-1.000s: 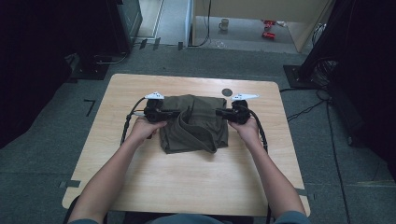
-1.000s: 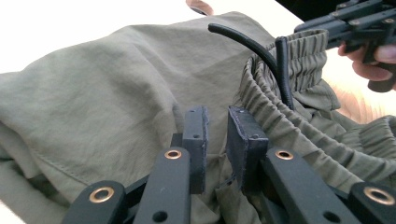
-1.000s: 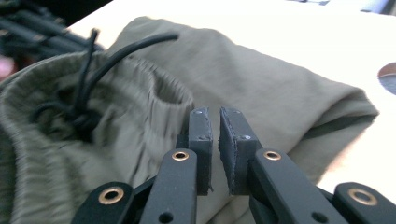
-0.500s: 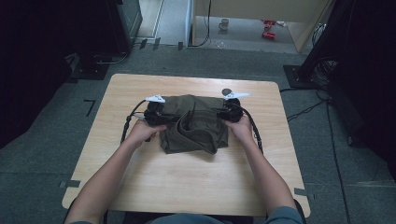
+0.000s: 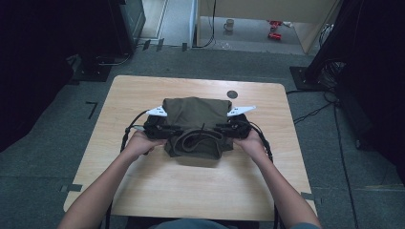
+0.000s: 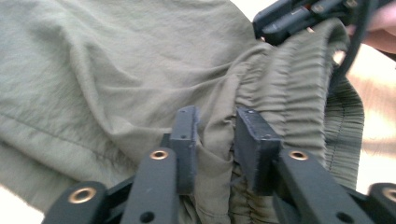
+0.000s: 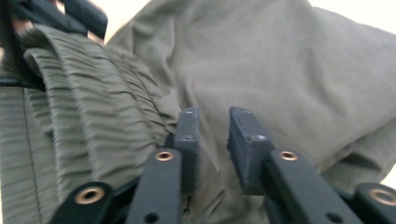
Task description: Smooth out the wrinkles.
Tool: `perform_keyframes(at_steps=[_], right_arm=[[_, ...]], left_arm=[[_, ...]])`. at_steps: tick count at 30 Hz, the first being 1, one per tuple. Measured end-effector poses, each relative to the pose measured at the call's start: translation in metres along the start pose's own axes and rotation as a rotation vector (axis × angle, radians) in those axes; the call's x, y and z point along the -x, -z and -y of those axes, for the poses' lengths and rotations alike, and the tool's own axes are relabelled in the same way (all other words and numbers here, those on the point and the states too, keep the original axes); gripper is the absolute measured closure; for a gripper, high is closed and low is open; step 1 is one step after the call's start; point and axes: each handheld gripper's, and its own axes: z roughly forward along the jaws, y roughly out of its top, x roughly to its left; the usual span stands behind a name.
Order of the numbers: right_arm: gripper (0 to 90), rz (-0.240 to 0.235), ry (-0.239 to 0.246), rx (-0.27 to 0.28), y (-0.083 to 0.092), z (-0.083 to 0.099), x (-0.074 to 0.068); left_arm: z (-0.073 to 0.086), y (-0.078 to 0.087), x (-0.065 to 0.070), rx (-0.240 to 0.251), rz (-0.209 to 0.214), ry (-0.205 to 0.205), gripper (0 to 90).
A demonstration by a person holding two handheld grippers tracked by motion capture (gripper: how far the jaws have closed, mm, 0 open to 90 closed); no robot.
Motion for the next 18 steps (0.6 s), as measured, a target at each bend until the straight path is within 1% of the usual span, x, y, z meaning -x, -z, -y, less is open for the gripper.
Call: perform_keyframes(at_steps=[1, 2, 4, 6, 7, 8, 10, 11, 12, 14, 16, 17, 18], right_arm=[[68.9, 0.005, 0.004, -0.006, 0.001, 0.002, -0.003], [66.9, 0.007, 0.004, -0.013, 0.001, 0.003, -0.006], [61.4, 0.02, 0.011, -0.024, 0.002, 0.006, -0.011], [58.6, 0.031, 0.023, -0.033, 0.003, 0.009, -0.015], [55.4, 0.033, 0.025, -0.046, 0.004, 0.011, -0.017], [51.7, 0.036, 0.038, -0.048, 0.003, 0.013, -0.019], [46.4, 0.053, 0.044, -0.054, 0.004, 0.016, -0.021], [44.2, 0.055, 0.042, -0.053, 0.004, 0.019, -0.022], [42.3, 0.057, 0.036, -0.054, 0.004, 0.021, -0.022], [38.9, 0.047, 0.016, -0.058, 0.002, 0.026, -0.021], [38.3, 0.049, 0.006, -0.065, 0.002, 0.03, -0.018], [37.7, 0.051, -0.003, -0.071, 0.002, 0.031, -0.017], [39.0, 0.047, -0.008, -0.072, 0.003, 0.031, -0.016]], left_arm=[[0.001, 0.0, 0.003, -0.008, -0.015, 0.004, 67.0], [0.002, 0.0, 0.006, -0.01, -0.022, 0.0, 66.3], [0.007, -0.001, 0.012, -0.013, -0.04, -0.03, 64.1], [0.011, -0.001, 0.016, -0.029, -0.061, -0.055, 58.6], [0.013, -0.001, 0.017, -0.035, -0.066, -0.066, 57.0], [0.015, -0.001, 0.017, -0.041, -0.069, -0.068, 55.4], [0.019, 0.0, 0.016, -0.049, -0.059, -0.049, 52.7], [0.02, 0.0, 0.016, -0.06, -0.056, -0.045, 51.6], [0.021, 0.0, 0.016, -0.065, -0.053, -0.051, 51.0], [0.023, -0.001, 0.017, -0.068, -0.051, -0.055, 49.3], [0.022, 0.001, 0.017, -0.067, -0.053, -0.054, 48.2], [0.021, 0.003, 0.017, -0.055, -0.054, -0.057, 47.7], [0.018, 0.005, 0.016, -0.042, -0.062, -0.056, 47.8]])
